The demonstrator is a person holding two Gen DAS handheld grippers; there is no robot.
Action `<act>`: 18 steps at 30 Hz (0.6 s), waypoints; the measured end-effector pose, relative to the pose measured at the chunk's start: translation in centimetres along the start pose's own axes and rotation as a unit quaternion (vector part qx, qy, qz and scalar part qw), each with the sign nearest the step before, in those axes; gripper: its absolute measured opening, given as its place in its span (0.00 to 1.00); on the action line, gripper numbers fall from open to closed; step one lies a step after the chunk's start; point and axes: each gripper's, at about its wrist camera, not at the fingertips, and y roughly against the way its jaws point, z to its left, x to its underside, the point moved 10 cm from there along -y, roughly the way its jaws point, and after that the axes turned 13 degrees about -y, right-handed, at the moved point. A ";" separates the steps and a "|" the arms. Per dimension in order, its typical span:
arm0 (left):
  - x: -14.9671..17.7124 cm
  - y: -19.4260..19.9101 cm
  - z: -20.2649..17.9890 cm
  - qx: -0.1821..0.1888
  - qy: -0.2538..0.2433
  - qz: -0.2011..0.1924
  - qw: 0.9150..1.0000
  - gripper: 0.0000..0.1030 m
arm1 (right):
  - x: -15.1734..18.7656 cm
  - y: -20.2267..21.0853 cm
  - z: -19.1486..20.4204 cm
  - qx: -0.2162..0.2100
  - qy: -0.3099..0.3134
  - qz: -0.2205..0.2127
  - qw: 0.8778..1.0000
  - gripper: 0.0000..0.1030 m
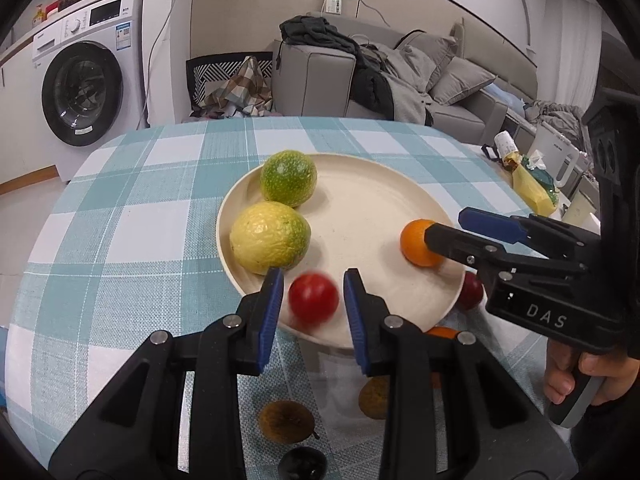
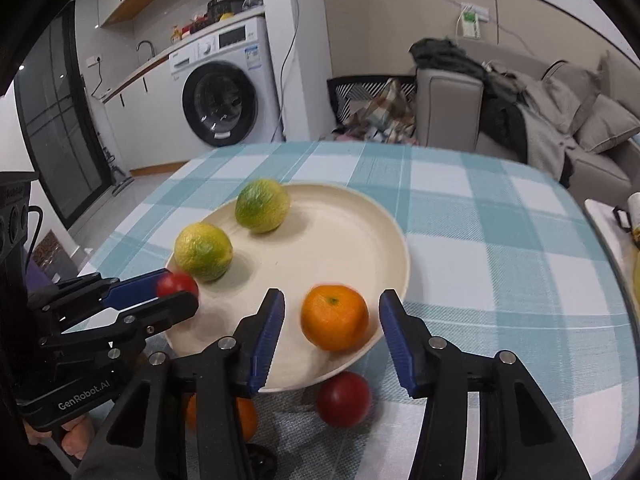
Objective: Organize fruits
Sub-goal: 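Open both tools, releasing the fruits, and withdraw from the plate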
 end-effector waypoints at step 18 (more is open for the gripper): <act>1.8 4.3 1.5 -0.032 -0.001 -0.020 0.999 0.99 | 1.2 3.6 -2.6 -0.020 -0.020 -0.010 1.000 1.00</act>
